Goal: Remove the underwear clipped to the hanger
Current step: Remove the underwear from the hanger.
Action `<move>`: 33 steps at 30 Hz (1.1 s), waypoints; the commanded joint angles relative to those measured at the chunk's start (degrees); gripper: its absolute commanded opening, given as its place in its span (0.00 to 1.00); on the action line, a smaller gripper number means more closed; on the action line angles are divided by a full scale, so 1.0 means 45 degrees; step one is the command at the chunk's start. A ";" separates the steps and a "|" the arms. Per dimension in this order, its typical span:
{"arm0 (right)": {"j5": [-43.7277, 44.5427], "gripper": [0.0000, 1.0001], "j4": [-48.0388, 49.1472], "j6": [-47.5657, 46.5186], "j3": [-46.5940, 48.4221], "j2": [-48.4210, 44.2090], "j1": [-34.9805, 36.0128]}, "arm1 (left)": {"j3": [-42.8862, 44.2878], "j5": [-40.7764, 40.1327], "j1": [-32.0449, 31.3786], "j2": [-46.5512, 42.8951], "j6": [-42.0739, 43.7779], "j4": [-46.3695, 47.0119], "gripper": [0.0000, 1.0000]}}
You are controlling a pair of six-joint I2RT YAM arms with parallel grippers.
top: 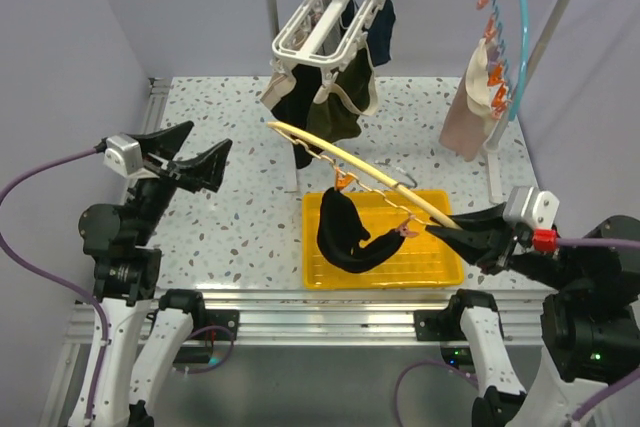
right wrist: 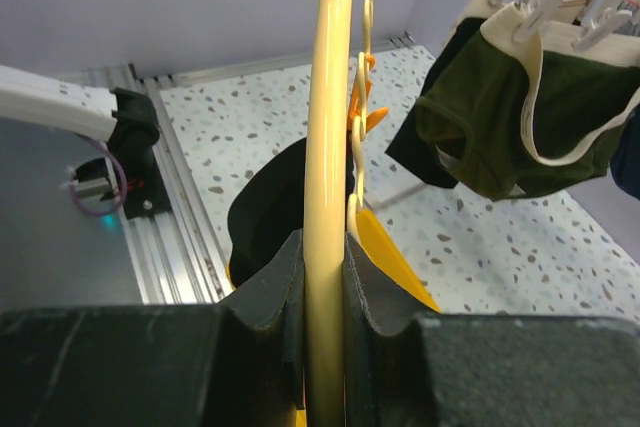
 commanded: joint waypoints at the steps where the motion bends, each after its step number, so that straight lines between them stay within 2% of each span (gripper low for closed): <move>1: -0.1543 0.00 0.5546 0.3265 -0.0905 0.0523 -0.0136 | 0.0856 0.1497 0.0059 -0.0201 -0.0858 0.0139 1.00; 2: -0.1699 0.00 0.6328 0.4663 -0.1083 0.0620 -0.0195 | 0.0974 0.1656 0.0059 -0.0259 -0.1016 0.0100 1.00; 3: -0.1894 0.00 0.7708 0.5160 -0.1239 0.0757 -0.0292 | 0.1111 0.1773 0.0059 -0.0279 -0.1191 0.0061 1.00; 6: -0.2149 0.00 1.0076 0.6744 -0.1963 0.0952 -0.0312 | 0.1502 0.2067 0.0059 -0.0474 -0.1816 -0.0037 1.00; 13: -0.2734 0.00 1.1510 0.7509 -0.1594 0.2240 -0.0234 | 0.1893 0.2438 0.0059 -0.0221 -0.2404 0.0041 1.00; 16: -0.2891 0.00 1.1589 0.7606 -0.1146 0.2885 0.0174 | 0.2010 0.2594 0.0059 0.0149 -0.2404 0.0099 1.00; 19: -0.3107 0.00 1.1434 0.7901 -0.0483 0.4290 0.1539 | 0.2108 0.2731 0.0059 0.0481 -0.2423 0.0177 1.00; 21: -0.2640 0.00 1.1316 0.7666 -0.0149 0.4839 0.2650 | 0.2147 0.2848 0.0059 0.0599 -0.2443 0.0275 1.00; 26: -0.1761 0.00 1.1201 0.7687 0.0555 0.6010 0.4001 | 0.2304 0.2888 0.0059 0.0678 -0.2501 0.0178 1.00; 32: 0.1147 0.00 0.7962 0.5051 0.1667 0.7338 0.6322 | 0.2362 0.2908 0.0059 0.0424 -0.2872 -0.0407 1.00; 33: 0.1847 0.00 0.8247 0.5106 0.1592 0.7495 0.6522 | 0.2440 0.2675 0.0059 0.0346 -0.2853 -0.0930 1.00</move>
